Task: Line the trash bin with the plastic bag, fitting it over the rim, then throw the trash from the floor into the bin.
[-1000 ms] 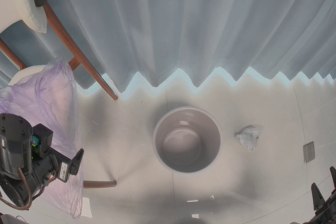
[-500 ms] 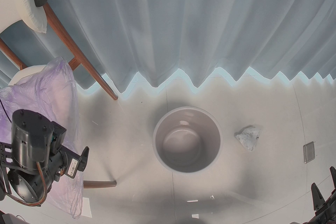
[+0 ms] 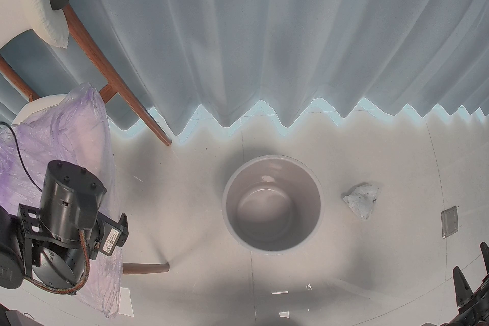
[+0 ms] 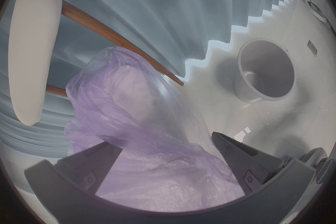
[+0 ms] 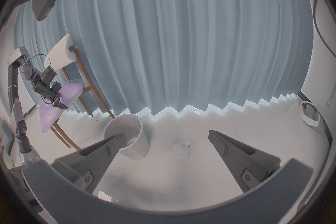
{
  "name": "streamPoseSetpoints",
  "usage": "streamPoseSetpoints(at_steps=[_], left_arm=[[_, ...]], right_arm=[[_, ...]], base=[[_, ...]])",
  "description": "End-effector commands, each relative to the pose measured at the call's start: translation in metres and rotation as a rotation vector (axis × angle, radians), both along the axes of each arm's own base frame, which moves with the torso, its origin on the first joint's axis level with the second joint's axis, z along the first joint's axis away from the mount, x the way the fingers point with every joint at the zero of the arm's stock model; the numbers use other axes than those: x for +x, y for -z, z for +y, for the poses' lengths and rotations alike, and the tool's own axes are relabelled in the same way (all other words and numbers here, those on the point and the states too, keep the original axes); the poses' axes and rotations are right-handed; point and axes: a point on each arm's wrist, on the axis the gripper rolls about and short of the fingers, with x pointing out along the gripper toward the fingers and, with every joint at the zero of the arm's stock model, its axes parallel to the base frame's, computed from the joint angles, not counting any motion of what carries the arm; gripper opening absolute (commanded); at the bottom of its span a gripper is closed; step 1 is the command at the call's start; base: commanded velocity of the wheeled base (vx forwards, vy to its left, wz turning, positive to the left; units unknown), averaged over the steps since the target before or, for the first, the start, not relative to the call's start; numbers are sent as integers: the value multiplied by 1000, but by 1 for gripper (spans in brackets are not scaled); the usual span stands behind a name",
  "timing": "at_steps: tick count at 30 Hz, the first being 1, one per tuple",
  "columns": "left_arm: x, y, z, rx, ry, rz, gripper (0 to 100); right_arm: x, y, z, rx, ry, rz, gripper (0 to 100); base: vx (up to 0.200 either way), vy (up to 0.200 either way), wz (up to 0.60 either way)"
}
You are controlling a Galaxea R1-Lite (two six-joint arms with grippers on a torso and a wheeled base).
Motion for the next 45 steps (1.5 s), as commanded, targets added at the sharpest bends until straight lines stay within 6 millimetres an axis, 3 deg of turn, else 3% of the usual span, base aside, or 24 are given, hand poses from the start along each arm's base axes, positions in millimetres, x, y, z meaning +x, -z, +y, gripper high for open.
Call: streamPoseSetpoints(at_steps=[1, 8, 9, 19, 32, 45], left_arm=[[0, 4, 0, 14, -4, 15, 100], [-1, 8, 3, 28, -7, 28, 100], [-1, 9, 4, 32, -12, 33, 0], [-7, 9, 13, 22, -29, 24, 0], [-28, -26, 27, -124, -5, -124, 0], [-60, -53, 49, -355, 202, -199, 0]], right_arm=[[0, 5, 0, -1, -1, 0, 100], [0, 5, 0, -3, -1, 0, 100], [0, 5, 0, -3, -1, 0, 100], [0, 5, 0, -3, -1, 0, 100], [0, 5, 0, -1, -1, 0, 100], [0, 5, 0, -1, -3, 0, 100]], base=[[0, 0, 0], [0, 0, 0], [0, 0, 0], [0, 0, 0], [0, 0, 0], [0, 0, 0]])
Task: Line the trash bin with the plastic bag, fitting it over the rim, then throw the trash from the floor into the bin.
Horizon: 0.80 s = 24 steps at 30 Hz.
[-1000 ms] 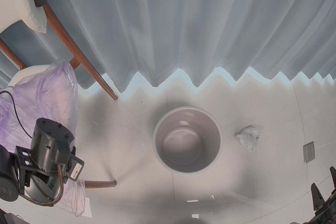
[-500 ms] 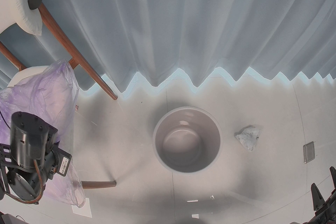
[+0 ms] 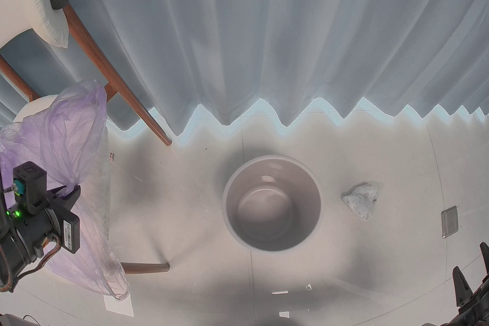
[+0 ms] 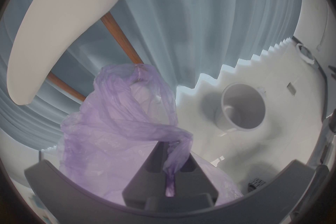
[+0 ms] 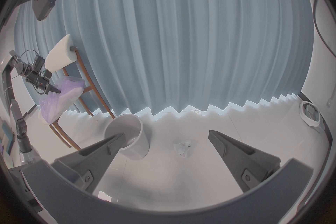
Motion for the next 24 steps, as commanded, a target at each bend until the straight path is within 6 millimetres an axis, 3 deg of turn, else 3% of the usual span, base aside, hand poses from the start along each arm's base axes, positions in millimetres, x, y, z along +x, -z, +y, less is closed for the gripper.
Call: streamPoseSetpoints(at_steps=[1, 24], left_arm=[[-17, -11, 13, -86, 48, -61, 0], [-26, -19, 10, -467, 347, 45, 0]], right_arm=[[0, 5, 0, 0, -1, 0, 100], [0, 5, 0, 1, 0, 0, 100]], base=[[0, 0, 0], [0, 0, 0]])
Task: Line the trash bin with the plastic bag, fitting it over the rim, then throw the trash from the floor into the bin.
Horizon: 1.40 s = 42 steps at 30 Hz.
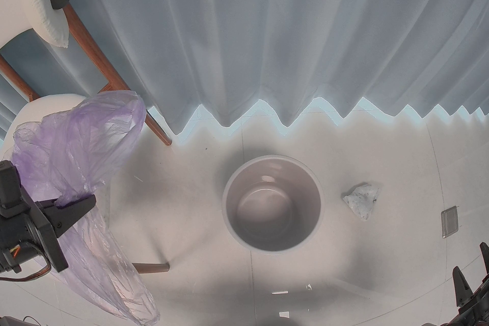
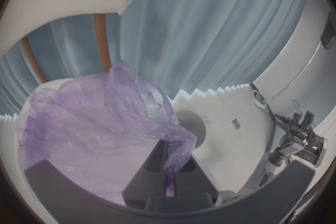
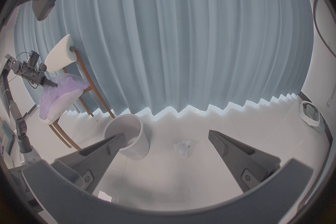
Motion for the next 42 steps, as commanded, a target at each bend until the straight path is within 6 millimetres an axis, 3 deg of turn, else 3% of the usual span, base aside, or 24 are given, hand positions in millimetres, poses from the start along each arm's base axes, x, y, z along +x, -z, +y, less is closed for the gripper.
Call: streamPoseSetpoints(at_steps=[1, 10, 20, 34, 42], left_arm=[[-1, -1, 0, -34, 26, 12, 0], [2, -8, -6, -165, 115, 2, 0], [21, -14, -25, -312, 159, 10, 0], [36, -17, -60, -395, 263, -17, 0], [51, -20, -91, -486, 321, -48, 0]], right_arm=[[0, 5, 0, 1, 1, 1, 100], [0, 5, 0, 3, 1, 1, 100], [0, 5, 0, 1, 0, 1, 100], [0, 5, 0, 3, 1, 1, 100], [0, 5, 0, 1, 1, 1, 100]], base=[[0, 0, 0], [0, 0, 0], [0, 0, 0], [0, 0, 0], [0, 0, 0]])
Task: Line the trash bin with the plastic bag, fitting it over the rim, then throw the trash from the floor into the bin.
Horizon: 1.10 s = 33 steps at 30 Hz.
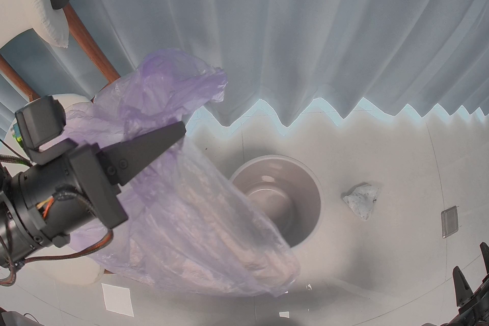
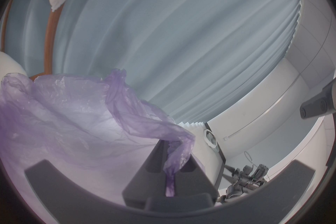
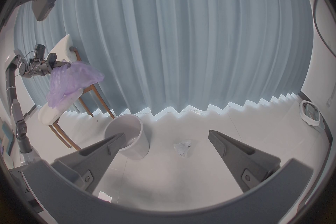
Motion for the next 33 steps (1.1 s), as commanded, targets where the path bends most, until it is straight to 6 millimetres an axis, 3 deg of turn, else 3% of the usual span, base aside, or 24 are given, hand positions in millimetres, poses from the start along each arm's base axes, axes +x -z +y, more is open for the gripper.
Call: streamPoseSetpoints(at_steps=[1, 12, 22, 33], left_arm=[[15, 7, -23, -2, 24, 26, 0], [39, -3, -58, -72, 49, -19, 0], [43, -5, -92, -119, 120, -11, 0], [53, -3, -117, -127, 147, 5, 0]], right_arm=[[0, 5, 0, -1, 0, 1, 100], [0, 5, 0, -1, 0, -1, 100], [0, 5, 0, -1, 0, -1, 100], [0, 5, 0, -1, 0, 1, 100]], base=[[0, 0, 0], [0, 0, 0], [0, 0, 0], [0, 0, 0]])
